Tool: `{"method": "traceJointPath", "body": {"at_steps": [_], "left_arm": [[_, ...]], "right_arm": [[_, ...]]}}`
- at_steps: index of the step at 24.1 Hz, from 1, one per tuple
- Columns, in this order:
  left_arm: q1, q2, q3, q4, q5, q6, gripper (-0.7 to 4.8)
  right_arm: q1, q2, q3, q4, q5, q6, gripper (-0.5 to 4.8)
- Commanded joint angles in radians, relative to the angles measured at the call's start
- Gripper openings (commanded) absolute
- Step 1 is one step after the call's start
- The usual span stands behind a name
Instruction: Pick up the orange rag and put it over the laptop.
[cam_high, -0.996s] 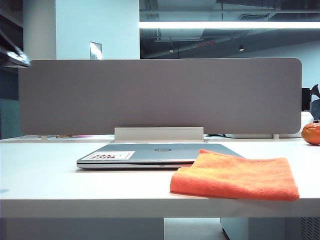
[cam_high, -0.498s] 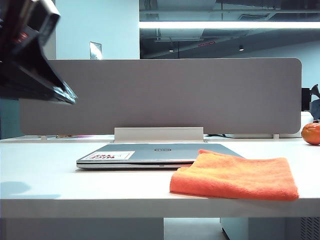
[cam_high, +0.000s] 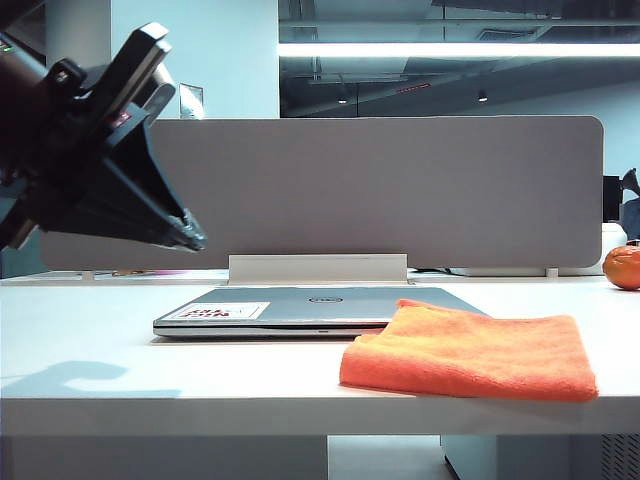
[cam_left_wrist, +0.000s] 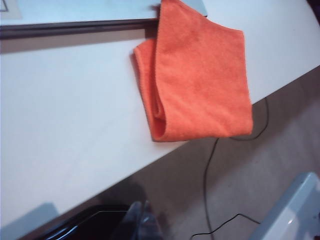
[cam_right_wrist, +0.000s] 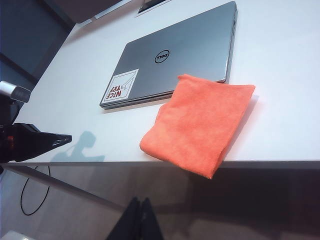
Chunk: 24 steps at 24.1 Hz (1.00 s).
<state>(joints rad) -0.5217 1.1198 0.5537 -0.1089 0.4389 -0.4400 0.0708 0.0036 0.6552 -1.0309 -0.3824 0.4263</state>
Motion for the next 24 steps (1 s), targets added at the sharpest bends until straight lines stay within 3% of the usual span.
{"method": "traceJointPath", "body": {"at_steps": [1, 10, 16, 24], "left_arm": [[-0.037, 0.021, 0.017, 0.041, -0.005, -0.073, -0.06], [-0.161, 0.165, 0.060, 0.109, -0.039, -0.204, -0.06], [-0.243, 0.284, 0.154, 0.111, -0.106, -0.230, -0.06], [-0.249, 0.350, 0.183, 0.123, -0.159, -0.227, -0.06]], "right_arm": [[0.001, 0.000, 0.003, 0.010, 0.004, 0.000, -0.05], [0.001, 0.000, 0.003, 0.010, 0.010, -0.001, -0.05], [0.001, 0.000, 0.003, 0.010, 0.010, -0.001, -0.05], [0.001, 0.000, 0.003, 0.010, 0.010, -0.001, -0.05]]}}
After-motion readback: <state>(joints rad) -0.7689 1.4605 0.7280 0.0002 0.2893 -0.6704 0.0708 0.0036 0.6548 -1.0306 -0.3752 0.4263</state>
